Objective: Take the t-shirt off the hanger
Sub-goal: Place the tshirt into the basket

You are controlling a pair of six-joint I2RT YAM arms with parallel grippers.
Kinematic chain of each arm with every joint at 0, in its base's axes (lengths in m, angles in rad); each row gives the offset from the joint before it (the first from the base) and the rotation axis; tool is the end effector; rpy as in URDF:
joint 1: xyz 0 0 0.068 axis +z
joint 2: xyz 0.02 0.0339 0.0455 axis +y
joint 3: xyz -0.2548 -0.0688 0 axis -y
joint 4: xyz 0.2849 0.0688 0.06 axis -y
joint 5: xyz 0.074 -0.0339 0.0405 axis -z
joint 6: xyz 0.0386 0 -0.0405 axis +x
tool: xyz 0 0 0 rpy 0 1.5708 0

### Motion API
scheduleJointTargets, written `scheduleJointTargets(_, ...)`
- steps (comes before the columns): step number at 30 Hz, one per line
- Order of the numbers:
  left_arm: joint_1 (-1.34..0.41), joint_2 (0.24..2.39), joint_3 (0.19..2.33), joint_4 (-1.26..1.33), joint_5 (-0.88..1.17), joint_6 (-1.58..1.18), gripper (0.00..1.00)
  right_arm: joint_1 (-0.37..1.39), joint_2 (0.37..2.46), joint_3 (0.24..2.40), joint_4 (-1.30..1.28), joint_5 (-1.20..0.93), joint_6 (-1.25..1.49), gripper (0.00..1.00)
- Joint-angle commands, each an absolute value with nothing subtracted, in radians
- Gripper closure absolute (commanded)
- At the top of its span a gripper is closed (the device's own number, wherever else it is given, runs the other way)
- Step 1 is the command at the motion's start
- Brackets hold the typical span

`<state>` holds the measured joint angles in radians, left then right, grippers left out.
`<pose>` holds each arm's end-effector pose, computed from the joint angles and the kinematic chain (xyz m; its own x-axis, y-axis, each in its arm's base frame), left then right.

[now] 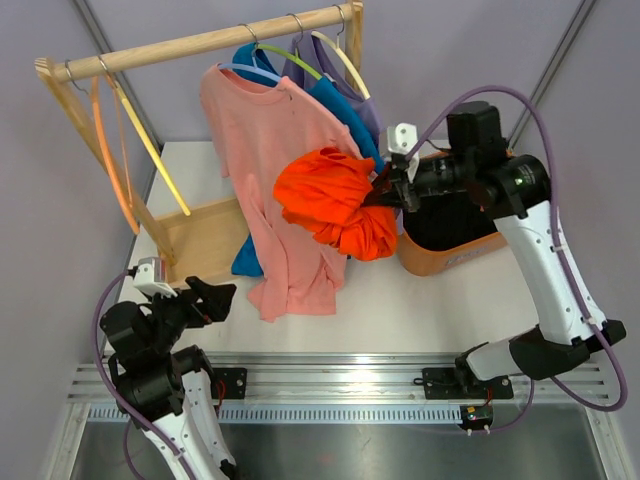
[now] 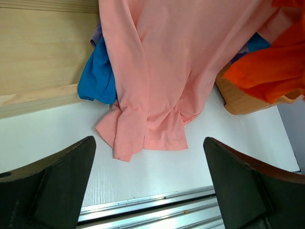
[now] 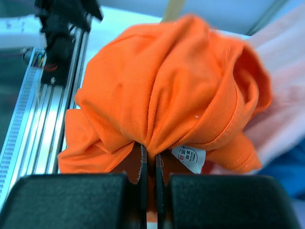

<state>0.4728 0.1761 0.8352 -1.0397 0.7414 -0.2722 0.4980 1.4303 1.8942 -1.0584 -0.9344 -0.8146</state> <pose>0.0588 0.0008 0.3420 -0.3783 -0.4162 -0.8268 0.1253 0.8620 -0.4912 0.2422 0.1670 0.4926 0.2947 -0.3319 -0.8961 -0.9544 -0.0547 -0.2936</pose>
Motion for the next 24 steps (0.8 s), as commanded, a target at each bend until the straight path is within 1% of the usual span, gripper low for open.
scheduleJointTargets(1,0.474,0.181,0.813,-0.963,0.784,-0.305,0.01,0.416,1.405,2.002,-0.924,-1.019,-0.605,1.00)
scheduleJointTargets(3,0.474,0.192,0.793,-0.954,0.782,-0.308,0.01,0.355,1.419,2.080,-0.879,-1.054,-0.528,1.00)
scheduleJointTargets(4,0.474,0.193,0.782,-0.950,0.781,-0.308,0.01,0.292,1.431,2.100,-0.809,-1.061,-0.429,1.00)
scheduleJointTargets(6,0.474,0.195,0.738,-0.922,0.784,-0.321,0.01,0.232,1.440,2.143,-0.715,-1.087,-0.317,1.00)
scheduleJointTargets(7,0.476,0.195,0.726,-0.911,0.782,-0.325,0.01,0.172,1.445,2.152,-0.628,-1.097,-0.222,1.00)
scheduleJointTargets(10,0.474,0.193,0.674,-0.873,0.770,-0.333,0.01,0.091,1.437,2.161,-0.492,-1.092,-0.102,1.00)
scheduleJointTargets(15,0.476,0.204,0.606,-0.790,0.759,-0.360,0.01,-0.136,1.440,2.140,-0.355,-1.049,0.026,1.00)
scheduleJointTargets(18,0.474,0.227,0.572,-0.737,0.744,-0.379,0.01,-0.242,1.463,2.114,-0.331,-1.032,0.093,1.00)
scheduleJointTargets(21,0.469,0.259,0.590,-0.724,0.714,-0.403,0.01,-0.296,1.499,2.074,-0.350,-1.005,0.106,1.00)
scheduleJointTargets(24,0.450,0.320,0.635,-0.692,0.690,-0.425,0.01,-0.302,1.546,2.004,-0.420,-0.954,0.006,1.00)
